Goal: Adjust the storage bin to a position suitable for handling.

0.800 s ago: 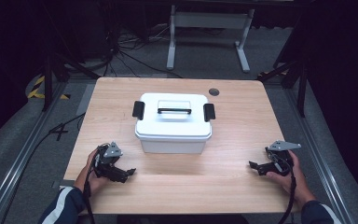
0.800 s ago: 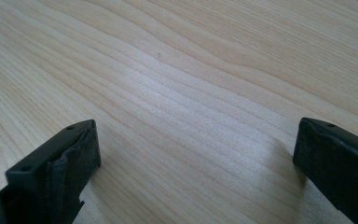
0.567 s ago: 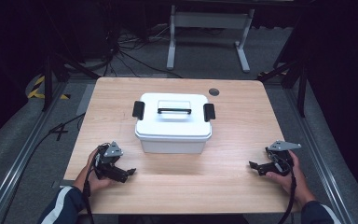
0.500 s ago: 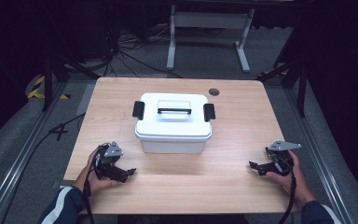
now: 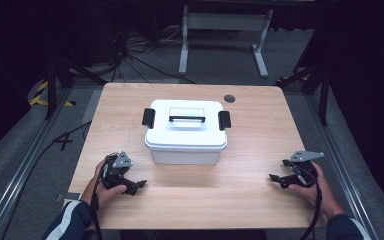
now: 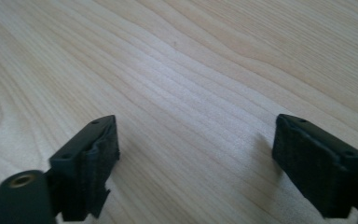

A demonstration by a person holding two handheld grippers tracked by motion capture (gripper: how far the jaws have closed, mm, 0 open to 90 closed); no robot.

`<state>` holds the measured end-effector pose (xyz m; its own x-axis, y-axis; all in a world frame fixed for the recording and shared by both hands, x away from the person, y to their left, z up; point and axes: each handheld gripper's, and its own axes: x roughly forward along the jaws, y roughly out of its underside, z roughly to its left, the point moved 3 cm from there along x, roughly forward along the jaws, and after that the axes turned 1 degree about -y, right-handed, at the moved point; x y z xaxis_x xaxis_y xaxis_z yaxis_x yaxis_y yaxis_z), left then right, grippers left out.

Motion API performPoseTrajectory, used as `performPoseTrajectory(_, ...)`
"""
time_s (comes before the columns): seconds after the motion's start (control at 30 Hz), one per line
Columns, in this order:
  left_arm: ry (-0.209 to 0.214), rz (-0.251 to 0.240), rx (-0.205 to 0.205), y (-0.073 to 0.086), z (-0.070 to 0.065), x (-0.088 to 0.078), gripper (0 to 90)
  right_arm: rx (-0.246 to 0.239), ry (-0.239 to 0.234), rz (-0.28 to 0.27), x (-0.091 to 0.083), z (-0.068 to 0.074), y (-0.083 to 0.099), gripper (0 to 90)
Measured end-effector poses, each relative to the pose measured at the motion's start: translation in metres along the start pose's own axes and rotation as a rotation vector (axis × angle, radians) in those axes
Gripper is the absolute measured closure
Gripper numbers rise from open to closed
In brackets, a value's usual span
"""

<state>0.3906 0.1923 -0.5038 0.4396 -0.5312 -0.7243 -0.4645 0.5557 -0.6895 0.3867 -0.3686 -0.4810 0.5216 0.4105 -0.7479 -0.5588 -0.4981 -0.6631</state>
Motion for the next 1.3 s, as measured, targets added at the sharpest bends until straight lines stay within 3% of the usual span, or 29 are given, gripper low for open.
performPoseTrajectory(0.13,-0.004,0.000,0.002,0.000,0.000,0.000,0.2,-0.035,0.002,0.037,-0.004,0.000,-0.004,23.8)
performPoseTrajectory(0.33,-0.001,-0.002,0.006,0.001,0.000,-0.001,0.1,-0.063,0.002,0.028,-0.014,-0.002,-0.017,26.3)
performPoseTrajectory(0.5,-0.001,-0.002,0.005,0.001,0.000,-0.001,0.2,-0.103,0.012,-0.006,-0.029,-0.004,-0.039,29.9)
performPoseTrajectory(0.73,-0.001,-0.001,0.005,0.001,0.000,-0.001,0.2,-0.191,0.029,-0.006,-0.043,-0.001,-0.077,33.0)
performPoseTrajectory(0.83,-0.001,-0.001,0.005,0.001,0.000,-0.001,0.2,-0.208,0.052,-0.011,-0.049,-0.001,-0.093,33.8)
performPoseTrajectory(0.9,-0.001,-0.001,0.005,0.001,0.000,-0.001,0.2,-0.213,0.058,0.011,-0.049,-0.002,-0.102,34.5)
performPoseTrajectory(1.13,0.000,0.003,0.004,0.001,0.000,-0.001,0.2,-0.260,0.042,-0.005,-0.049,0.003,-0.132,35.9)
performPoseTrajectory(1.3,-0.002,0.001,0.004,0.001,0.000,-0.001,0.2,-0.285,0.058,0.012,-0.044,0.010,-0.150,36.1)
